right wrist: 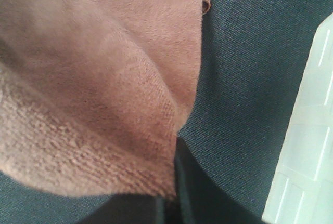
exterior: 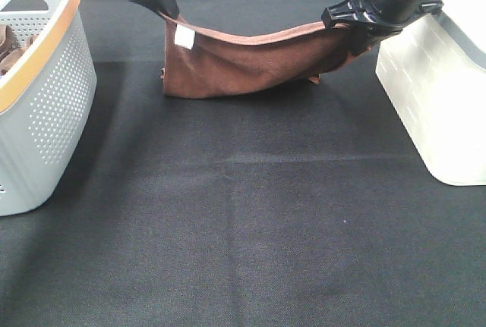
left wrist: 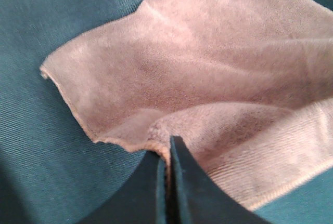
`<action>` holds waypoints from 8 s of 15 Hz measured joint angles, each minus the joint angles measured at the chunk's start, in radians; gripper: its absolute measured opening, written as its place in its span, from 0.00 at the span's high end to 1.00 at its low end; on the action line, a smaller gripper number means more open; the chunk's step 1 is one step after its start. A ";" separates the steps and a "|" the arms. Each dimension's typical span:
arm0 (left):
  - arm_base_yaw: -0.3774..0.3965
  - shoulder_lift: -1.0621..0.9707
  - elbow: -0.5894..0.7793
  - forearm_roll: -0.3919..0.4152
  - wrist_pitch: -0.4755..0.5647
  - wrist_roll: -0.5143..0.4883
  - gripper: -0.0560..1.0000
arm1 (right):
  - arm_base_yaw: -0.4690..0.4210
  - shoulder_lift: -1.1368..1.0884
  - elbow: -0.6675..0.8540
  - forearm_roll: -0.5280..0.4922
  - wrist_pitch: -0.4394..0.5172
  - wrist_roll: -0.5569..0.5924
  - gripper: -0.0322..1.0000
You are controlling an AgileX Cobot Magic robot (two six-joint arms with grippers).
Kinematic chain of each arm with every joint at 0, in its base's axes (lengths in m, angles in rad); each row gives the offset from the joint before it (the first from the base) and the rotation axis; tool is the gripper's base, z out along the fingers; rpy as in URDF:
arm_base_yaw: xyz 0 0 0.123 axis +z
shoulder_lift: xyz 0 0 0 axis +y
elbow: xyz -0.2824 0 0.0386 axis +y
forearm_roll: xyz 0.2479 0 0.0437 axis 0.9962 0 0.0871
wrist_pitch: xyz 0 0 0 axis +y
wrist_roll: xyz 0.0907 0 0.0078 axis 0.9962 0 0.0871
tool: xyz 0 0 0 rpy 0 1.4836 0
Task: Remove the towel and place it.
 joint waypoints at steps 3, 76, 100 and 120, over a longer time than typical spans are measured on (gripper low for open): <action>-0.015 -0.012 0.000 0.026 0.000 -0.016 0.95 | 0.041 -0.026 0.001 -0.038 0.002 -0.002 0.97; -0.189 -1.989 1.908 0.264 -0.058 -0.061 0.24 | 0.087 -1.204 0.994 0.026 0.281 -0.067 0.37; -0.189 -2.074 1.986 0.142 -0.141 0.204 0.24 | 0.087 -1.841 1.099 -0.058 0.293 0.009 0.37; 0.219 -2.396 1.989 0.143 -0.148 0.204 0.24 | -0.186 -1.975 1.102 -0.053 0.293 0.010 0.37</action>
